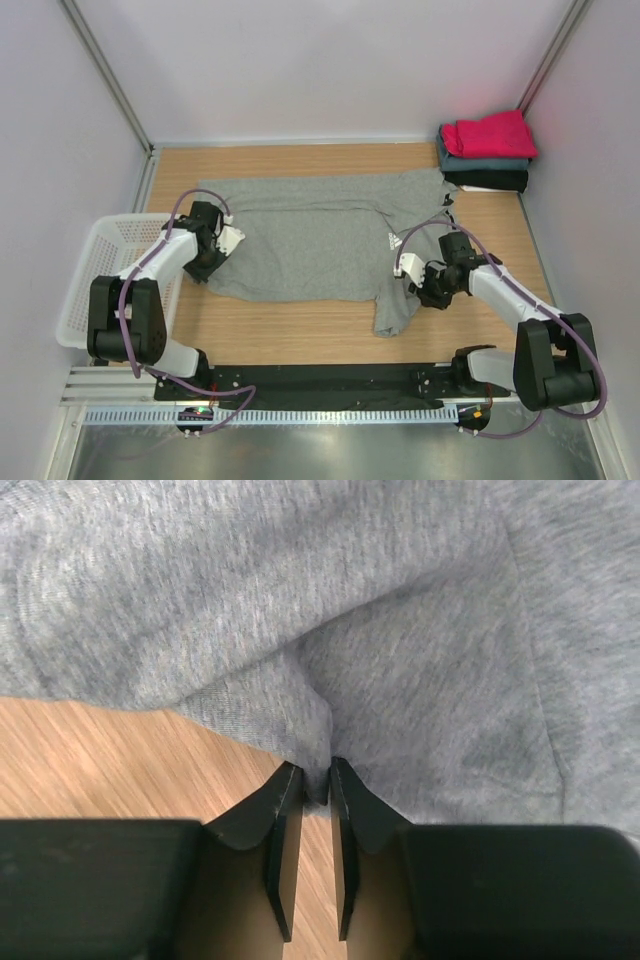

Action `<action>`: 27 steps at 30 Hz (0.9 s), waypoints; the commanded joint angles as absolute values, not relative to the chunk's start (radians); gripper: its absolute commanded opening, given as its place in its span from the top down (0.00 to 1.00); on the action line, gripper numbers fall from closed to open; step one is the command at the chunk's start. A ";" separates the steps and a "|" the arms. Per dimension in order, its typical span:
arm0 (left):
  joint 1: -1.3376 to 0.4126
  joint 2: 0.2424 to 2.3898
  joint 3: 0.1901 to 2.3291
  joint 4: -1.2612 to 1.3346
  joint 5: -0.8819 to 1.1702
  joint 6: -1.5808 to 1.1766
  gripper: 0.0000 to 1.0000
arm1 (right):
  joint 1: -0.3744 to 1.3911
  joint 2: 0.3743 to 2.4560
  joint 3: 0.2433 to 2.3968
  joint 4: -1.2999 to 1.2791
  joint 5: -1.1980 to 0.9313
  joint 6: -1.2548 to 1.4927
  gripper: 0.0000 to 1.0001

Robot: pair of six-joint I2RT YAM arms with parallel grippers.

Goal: Fold and stack the t-shirts
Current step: Fold the tshirt

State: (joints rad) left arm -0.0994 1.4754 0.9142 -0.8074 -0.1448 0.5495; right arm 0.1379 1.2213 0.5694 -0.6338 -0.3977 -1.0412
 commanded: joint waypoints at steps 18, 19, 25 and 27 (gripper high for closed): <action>-0.094 1.453 1.058 -0.802 -0.114 0.561 1.00 | 0.143 1.074 0.896 -1.012 -0.422 -1.028 0.50; -0.094 1.454 1.055 -0.802 -0.112 0.561 1.00 | 0.143 1.081 0.888 -1.055 -0.451 -1.025 0.43; -0.095 1.448 1.034 -0.795 -0.107 0.555 1.00 | 0.153 1.127 0.812 -1.146 -0.520 -1.077 0.39; -0.094 1.448 1.031 -0.793 -0.107 0.551 1.00 | 0.153 1.150 0.802 -1.167 -0.541 -1.097 0.39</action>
State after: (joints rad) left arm -0.0994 1.4754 1.0302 -0.8082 -0.1268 0.5537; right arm 0.1482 1.1271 0.8127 -1.0908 -0.4828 -1.0527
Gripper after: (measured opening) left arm 0.005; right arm 0.606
